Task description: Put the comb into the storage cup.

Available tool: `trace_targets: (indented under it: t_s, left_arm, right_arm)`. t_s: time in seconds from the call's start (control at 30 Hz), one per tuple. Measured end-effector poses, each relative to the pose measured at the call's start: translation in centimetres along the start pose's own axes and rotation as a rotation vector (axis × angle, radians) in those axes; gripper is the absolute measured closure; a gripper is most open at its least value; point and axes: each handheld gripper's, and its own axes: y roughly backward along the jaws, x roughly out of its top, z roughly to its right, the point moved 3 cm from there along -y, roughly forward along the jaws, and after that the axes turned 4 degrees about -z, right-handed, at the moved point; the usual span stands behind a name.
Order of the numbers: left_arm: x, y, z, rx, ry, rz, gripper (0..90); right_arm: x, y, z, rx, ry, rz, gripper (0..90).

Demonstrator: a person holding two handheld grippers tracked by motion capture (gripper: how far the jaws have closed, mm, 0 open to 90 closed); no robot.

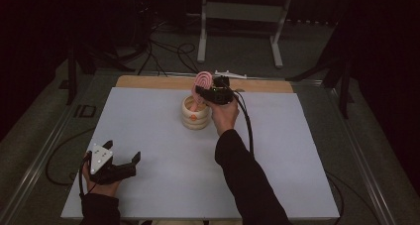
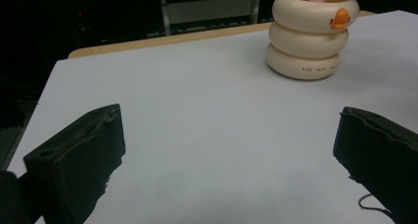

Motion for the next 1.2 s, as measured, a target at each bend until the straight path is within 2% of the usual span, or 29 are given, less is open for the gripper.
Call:
trace_targets:
  t_s: [0.43, 0.73, 1.2]
  left_arm:
    - [0.0, 0.0, 0.0, 0.001, 0.001, 0.000, 0.3]
    - [0.0, 0.0, 0.0, 0.002, -0.001, -0.003, 0.3]
    - [0.0, 0.0, 0.0, 0.001, -0.002, -0.006, 0.3]
  right_arm:
    - [-0.4, -0.3, -0.1, -0.005, -0.017, -0.003, 62.8]
    - [-0.6, -0.1, 0.5, -0.017, -0.058, 0.014, 62.7]
    - [-0.7, 0.0, 1.2, -0.031, -0.065, 0.008, 59.9]
